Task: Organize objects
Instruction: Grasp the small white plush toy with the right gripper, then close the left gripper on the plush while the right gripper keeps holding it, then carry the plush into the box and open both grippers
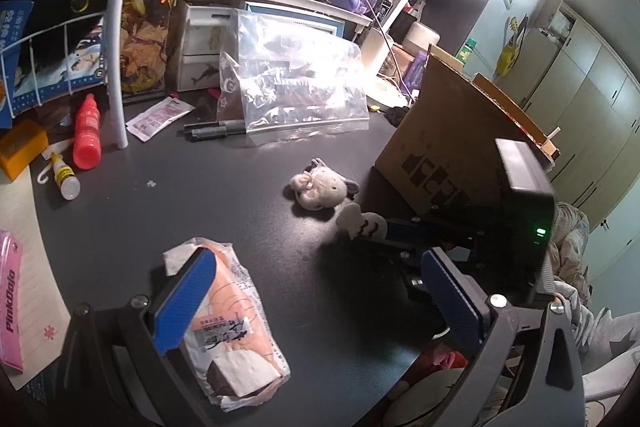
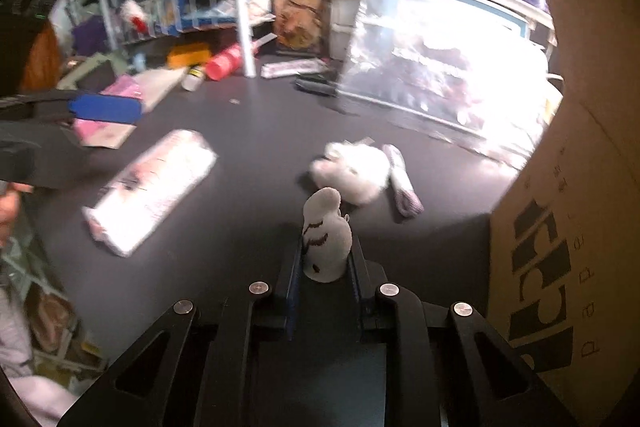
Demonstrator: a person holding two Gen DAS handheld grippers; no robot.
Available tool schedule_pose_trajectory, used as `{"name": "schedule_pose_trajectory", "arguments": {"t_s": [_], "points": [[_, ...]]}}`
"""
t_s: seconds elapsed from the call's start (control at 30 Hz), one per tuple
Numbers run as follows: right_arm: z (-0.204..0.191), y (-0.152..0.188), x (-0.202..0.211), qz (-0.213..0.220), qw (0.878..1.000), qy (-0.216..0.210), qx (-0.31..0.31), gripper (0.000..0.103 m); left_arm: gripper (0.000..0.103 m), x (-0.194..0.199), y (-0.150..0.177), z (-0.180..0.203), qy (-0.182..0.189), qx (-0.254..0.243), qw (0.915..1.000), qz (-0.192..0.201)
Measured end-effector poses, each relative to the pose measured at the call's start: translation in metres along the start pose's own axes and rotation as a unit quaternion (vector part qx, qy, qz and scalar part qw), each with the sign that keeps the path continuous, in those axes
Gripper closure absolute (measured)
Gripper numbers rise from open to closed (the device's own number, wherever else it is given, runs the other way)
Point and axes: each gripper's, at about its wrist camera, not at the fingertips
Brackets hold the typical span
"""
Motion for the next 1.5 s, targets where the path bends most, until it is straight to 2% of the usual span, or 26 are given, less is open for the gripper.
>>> {"name": "schedule_pose_trajectory", "arguments": {"t_s": [0.17,0.23,0.37,0.43,0.5,0.63,0.67,0.87,1.1,1.33,1.5], "points": [[-0.020,-0.013,0.018,0.020,0.998,-0.043,0.039,0.088,0.004,-0.001,-0.006,0.010,0.021,-0.016,0.9996,-0.005],[-0.030,-0.021,0.026,0.029,0.996,-0.055,0.064,0.088,0.012,-0.001,-0.010,0.014,0.031,-0.023,0.9992,-0.008],[-0.050,-0.036,0.041,0.050,0.989,-0.071,0.118,0.088,0.040,0.001,-0.019,0.020,0.027,-0.042,0.9987,-0.011],[-0.057,-0.043,0.047,0.054,0.986,-0.074,0.142,0.088,0.046,0.005,-0.023,0.019,0.032,-0.043,0.9985,-0.010],[-0.060,-0.050,0.049,0.056,0.983,-0.075,0.156,0.088,0.056,0.011,-0.027,0.019,0.036,-0.046,0.9983,-0.007],[-0.058,-0.061,0.056,0.058,0.981,-0.094,0.159,0.088,0.061,0.023,-0.034,0.020,0.033,-0.051,0.9982,0.000],[-0.058,-0.063,0.059,0.061,0.980,-0.094,0.162,0.088,0.065,0.025,-0.037,0.021,0.029,-0.053,0.9982,0.004],[-0.052,-0.077,0.079,0.074,0.979,-0.088,0.166,0.088,0.066,0.037,-0.055,0.032,0.025,-0.064,0.9975,0.017],[-0.028,-0.093,0.105,0.092,0.979,-0.068,0.169,0.088,0.066,0.038,-0.091,0.061,0.031,-0.098,0.9944,0.024],[0.014,-0.097,0.125,0.100,0.984,-0.036,0.145,0.088,0.066,0.012,-0.122,0.097,0.049,-0.121,0.9912,0.018],[0.050,-0.089,0.138,0.099,0.988,-0.018,0.116,0.088,0.066,-0.016,-0.142,0.128,0.068,-0.142,0.9875,-0.001]]}}
Point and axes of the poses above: each gripper's, at about its wrist camera, not at the fingertips, and x roughly against the way its jaws point, z to its right, y to its underside, and after that the axes turned 1 degree about z, right-handed
